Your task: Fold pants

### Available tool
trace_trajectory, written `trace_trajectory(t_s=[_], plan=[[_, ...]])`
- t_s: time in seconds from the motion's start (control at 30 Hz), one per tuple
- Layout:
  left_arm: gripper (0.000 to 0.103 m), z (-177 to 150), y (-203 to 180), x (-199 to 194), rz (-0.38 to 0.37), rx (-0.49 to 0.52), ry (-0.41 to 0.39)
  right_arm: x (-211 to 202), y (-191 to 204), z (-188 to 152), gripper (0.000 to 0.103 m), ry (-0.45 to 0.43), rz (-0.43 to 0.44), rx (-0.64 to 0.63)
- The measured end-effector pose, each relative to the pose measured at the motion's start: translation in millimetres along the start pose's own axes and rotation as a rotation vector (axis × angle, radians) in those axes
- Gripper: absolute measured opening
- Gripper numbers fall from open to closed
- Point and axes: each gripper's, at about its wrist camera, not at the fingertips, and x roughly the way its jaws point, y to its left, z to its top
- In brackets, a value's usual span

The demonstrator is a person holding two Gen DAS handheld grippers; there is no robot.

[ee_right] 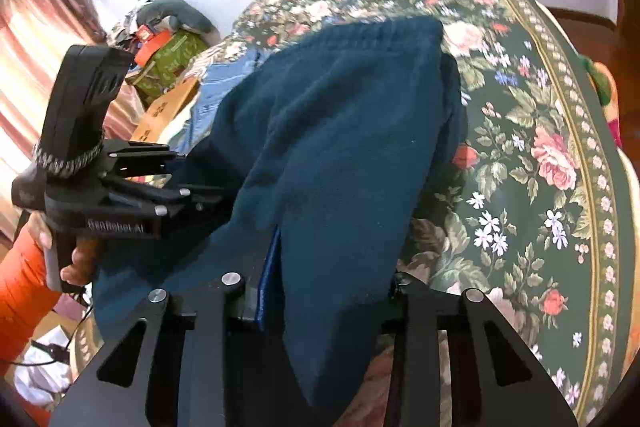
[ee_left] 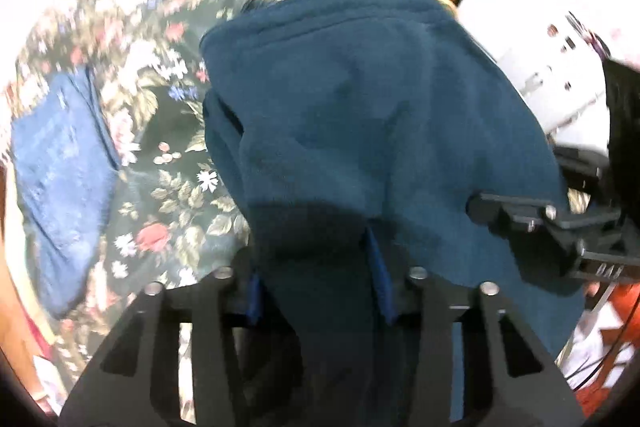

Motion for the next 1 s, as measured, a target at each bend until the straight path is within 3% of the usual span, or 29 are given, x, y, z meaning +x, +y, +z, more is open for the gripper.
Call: trace_trajectory(t_s=[0.23,0.4,0.6,0.8,1.0], plan=[[0.033,-25,14,-71,0.008,-0.069,-0.143,-35,44,7,0.029,-0.064,0.001,-0.112],[0.032,-35,38,-128,0.062,-0.123,-0.269,-51,89,38,0.029,-0.14,0.023,-0.205],[0.031,-35,96,-190,0.15,-0.207,-0.427,-45,153,89,0.028,-0.222,0.038,-0.34],[0.031,-25,161,-215,0.233,-0.266,-0.511,-8,188,142,0.028,-0.258,0.099,-0.369],[0.031,-13,236,-184,0.268,-0.356,-0.495,60,199,184,0.028,-0.21,0.125,-0.35]])
